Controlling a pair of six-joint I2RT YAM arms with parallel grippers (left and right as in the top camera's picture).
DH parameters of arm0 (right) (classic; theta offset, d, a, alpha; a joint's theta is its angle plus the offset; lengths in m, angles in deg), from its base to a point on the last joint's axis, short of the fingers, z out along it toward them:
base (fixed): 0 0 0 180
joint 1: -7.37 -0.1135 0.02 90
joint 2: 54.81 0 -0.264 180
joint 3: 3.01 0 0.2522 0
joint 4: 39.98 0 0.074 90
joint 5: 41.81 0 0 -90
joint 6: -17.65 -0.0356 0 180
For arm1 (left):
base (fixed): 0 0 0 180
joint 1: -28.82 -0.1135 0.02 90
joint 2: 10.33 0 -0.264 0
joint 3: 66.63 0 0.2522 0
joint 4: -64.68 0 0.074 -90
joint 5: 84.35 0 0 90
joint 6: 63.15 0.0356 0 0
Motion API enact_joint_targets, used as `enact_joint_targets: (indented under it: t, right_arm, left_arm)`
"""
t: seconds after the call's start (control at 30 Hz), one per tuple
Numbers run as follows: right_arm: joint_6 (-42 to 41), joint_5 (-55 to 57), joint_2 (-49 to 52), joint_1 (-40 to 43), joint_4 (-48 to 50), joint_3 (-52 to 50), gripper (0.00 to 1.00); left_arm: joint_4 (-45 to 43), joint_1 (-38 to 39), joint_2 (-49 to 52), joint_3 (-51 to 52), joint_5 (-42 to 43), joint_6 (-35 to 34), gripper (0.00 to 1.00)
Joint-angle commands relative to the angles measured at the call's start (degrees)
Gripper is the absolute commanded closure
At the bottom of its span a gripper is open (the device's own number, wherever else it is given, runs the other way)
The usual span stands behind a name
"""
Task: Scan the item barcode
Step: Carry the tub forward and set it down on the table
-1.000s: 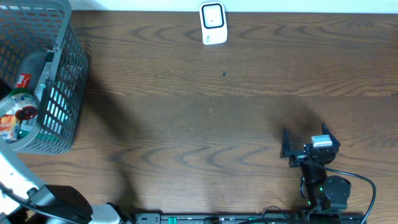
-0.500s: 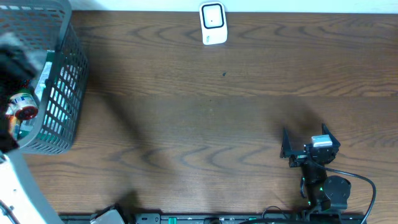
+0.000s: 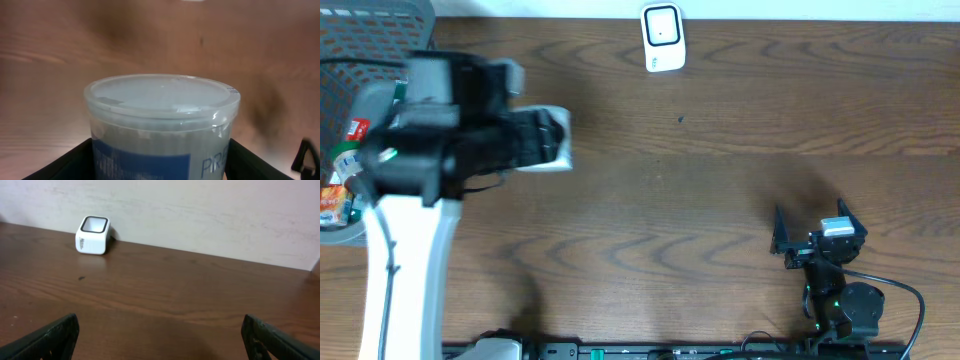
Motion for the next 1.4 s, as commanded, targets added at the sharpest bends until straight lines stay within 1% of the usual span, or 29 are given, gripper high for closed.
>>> enact_joint_targets:
  t: [0.0, 0.13, 0.2, 0.33, 0.57, 0.67, 0.77, 0.8, 0.83, 0.9, 0.97, 1.37]
  right_arm:
    - [-0.63, 0.07, -0.33, 0.04, -0.22, -0.07, 0.01]
    - [-0.63, 0.07, -0.33, 0.04, -0.22, -0.07, 0.01]
    - [-0.63, 0.07, -0.33, 0.04, -0.22, -0.07, 0.01]
    - [-0.63, 0.07, -0.33, 0.04, -0.22, -0.07, 0.01]
    - [-0.63, 0.07, -0.33, 0.04, -0.22, -0.07, 0.01]
    - [-0.63, 0.07, -0.33, 0.04, -0.22, -0.07, 0.01]
    - [-0.63, 0.07, -0.33, 0.04, -0.22, -0.07, 0.01]
    - [-0.63, 0.07, -0.33, 0.04, -0.22, -0.07, 0.01]
    - [-0.63, 0.07, -0.33, 0.04, -0.22, -0.07, 0.01]
    - [-0.63, 0.07, -0.33, 0.04, -0.22, -0.07, 0.01]
    - [-0.63, 0.07, -0.33, 0.04, -0.22, -0.07, 0.01]
    - [-0.63, 0.07, -0.33, 0.04, -0.22, -0.07, 0.01]
  left_arm:
    - [-1.79, 7.08, 5.38, 5.44, 0.52, 0.11, 0.32]
    - [-7.17, 13.88, 13.00, 10.05, 0.74, -0.13, 0.32]
    - [-13.53, 18.32, 19.65, 11.78, 4.15, -0.76, 0.32]
    - [-20.09, 23.12, 28.72, 11.89, 4.46, -2.78, 0.32]
    - [-27.74, 28.26, 37.66, 11.89, 5.01, -6.25, 0.32]
    - [-30.01, 29.31, 38.97, 11.89, 4.98, -6.38, 0.31]
    - [-30.32, 29.55, 39.17, 11.89, 4.72, -6.73, 0.30]
    - [-30.23, 29.55, 39.17, 11.89, 4.74, -6.73, 0.26]
    - [-30.10, 29.55, 39.17, 11.89, 4.76, -6.73, 0.18]
    - [-30.12, 29.55, 39.15, 11.89, 4.76, -6.73, 0.12]
    - [-30.16, 29.55, 39.01, 11.87, 4.79, -6.73, 0.08]
    - [-31.56, 29.55, 35.47, 11.69, 4.46, -6.71, 0.07]
